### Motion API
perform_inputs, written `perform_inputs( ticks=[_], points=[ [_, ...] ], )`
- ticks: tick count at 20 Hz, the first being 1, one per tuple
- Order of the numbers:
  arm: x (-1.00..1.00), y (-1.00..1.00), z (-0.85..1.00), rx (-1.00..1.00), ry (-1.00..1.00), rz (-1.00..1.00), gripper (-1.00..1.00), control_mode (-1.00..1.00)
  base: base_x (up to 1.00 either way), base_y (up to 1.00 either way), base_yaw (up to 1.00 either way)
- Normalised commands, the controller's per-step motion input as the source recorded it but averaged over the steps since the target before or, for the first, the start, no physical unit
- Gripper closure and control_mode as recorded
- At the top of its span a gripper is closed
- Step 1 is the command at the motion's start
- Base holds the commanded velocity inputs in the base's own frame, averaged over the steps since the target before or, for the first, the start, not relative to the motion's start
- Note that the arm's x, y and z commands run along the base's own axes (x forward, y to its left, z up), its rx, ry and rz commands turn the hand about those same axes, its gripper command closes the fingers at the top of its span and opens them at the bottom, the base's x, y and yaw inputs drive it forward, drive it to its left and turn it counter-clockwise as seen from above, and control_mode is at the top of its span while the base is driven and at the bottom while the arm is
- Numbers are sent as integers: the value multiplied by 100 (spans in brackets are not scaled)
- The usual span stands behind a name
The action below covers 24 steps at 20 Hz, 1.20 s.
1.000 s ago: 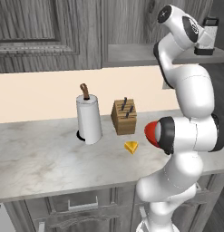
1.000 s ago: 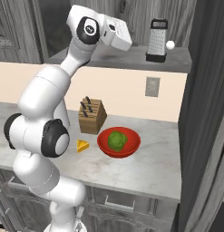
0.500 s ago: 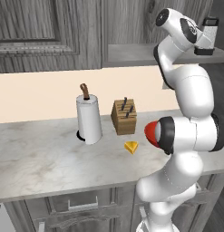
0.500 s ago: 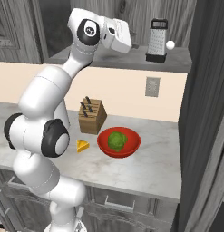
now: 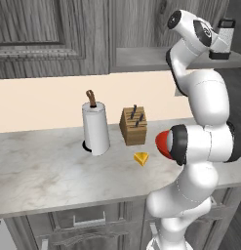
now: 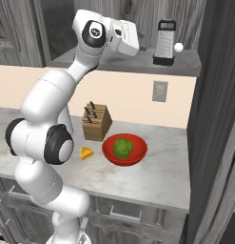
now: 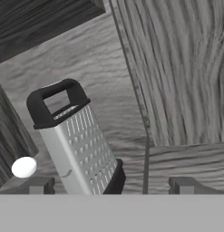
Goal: Pick the cheese from the fridge and the cheese grater from the cabinet and place them next to the salad bowl.
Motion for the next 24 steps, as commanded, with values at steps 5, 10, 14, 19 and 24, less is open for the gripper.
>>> perform_inputs(
  ticks=[5,10,14,19,24],
  points=[
    [4,-1,0,-1,0,0,-100,-100,0,0,0],
    [0,-1,0,0,0,0,-100,-100,0,0,0],
    [7,-5,0,-1,0,0,-100,-100,0,0,0],
    [16,-5,0,-1,0,0,-100,-100,0,0,0],
    [18,-2,0,0,0,0,-100,-100,0,0,0]
  ],
)
